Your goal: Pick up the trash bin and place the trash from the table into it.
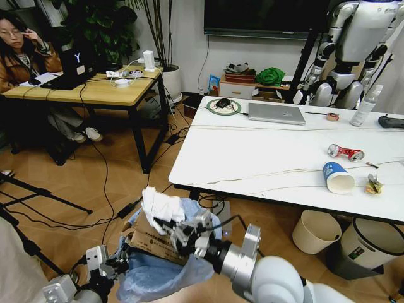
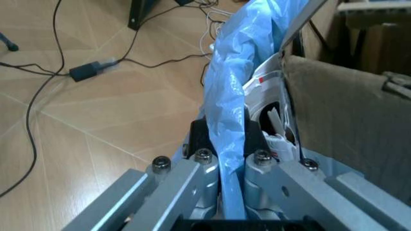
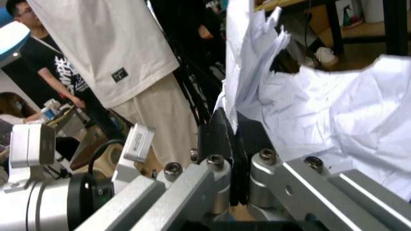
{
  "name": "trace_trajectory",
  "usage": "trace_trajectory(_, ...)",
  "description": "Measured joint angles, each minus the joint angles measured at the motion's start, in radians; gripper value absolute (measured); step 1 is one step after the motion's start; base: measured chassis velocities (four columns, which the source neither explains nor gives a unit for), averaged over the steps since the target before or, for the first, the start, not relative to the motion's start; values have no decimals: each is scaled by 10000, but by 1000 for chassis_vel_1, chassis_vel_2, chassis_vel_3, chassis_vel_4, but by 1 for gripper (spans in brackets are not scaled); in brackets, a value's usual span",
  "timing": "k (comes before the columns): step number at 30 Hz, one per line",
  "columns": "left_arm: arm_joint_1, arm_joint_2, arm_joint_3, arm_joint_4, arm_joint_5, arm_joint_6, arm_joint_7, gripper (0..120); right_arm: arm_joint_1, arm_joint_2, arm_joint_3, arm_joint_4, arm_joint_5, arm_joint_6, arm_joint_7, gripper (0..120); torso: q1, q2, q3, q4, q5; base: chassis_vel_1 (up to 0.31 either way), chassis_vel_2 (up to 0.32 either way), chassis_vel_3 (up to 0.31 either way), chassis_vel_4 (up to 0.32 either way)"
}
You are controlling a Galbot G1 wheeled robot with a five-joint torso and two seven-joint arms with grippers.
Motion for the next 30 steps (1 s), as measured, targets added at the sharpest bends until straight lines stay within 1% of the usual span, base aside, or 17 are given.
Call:
trace_trajectory(9, 20, -29, 10, -148, 17, 11, -15, 0, -649, -218, -35, 7, -956, 13, 24, 0, 0, 0, 0, -1, 0, 0, 0, 0, 0)
trace_trajectory(14, 61, -31, 19, -208, 18, 15, -29, 0, -732, -211, 81, 13, -1262, -105, 46, 1, 0, 0, 1, 0, 0, 0, 0, 0, 0)
trace_trajectory(18, 96, -26, 53, -213, 55, 25, -70, 0, -947, -254, 167, 82, -1678, -120, 58, 18, 1, 0, 2, 0, 0, 0, 0, 0, 0)
trace_trajectory(19, 96, -26, 53, -213, 55, 25, -70, 0, -947, -254, 167, 82, -1678, -120, 58, 18, 1, 0, 2, 0, 0, 0, 0, 0, 0)
trace_trajectory(20, 98, -15, 54, -209, 61, 27, -87, 0, -985, -260, 194, 93, -1755, -109, 61, 20, 1, 0, 2, 0, 1, 0, 0, 0, 0)
trace_trajectory(24, 129, 44, 53, -124, 89, 27, -135, 0, -1096, -332, 457, 230, -1840, -103, 94, 39, 1, -1, 2, 1, 1, 0, 0, 0, 0)
trace_trajectory(25, 129, 44, 53, -124, 89, 27, -135, 0, -1096, -332, 457, 230, -1840, -103, 94, 39, 1, -1, 2, 1, 1, 0, 0, 0, 0)
trace_trajectory(26, 132, 54, 52, -104, 98, 27, -138, 0, -1125, -360, 507, 262, -1847, -102, 96, 42, 2, 0, 1, 1, 1, 0, 0, 0, 0)
trace_trajectory(30, 67, 163, -35, 343, 101, 27, -214, 0, -1467, -637, 1053, 527, -1933, -103, 127, 61, 1, 0, 1, -1, 1, 0, 0, 0, 0)
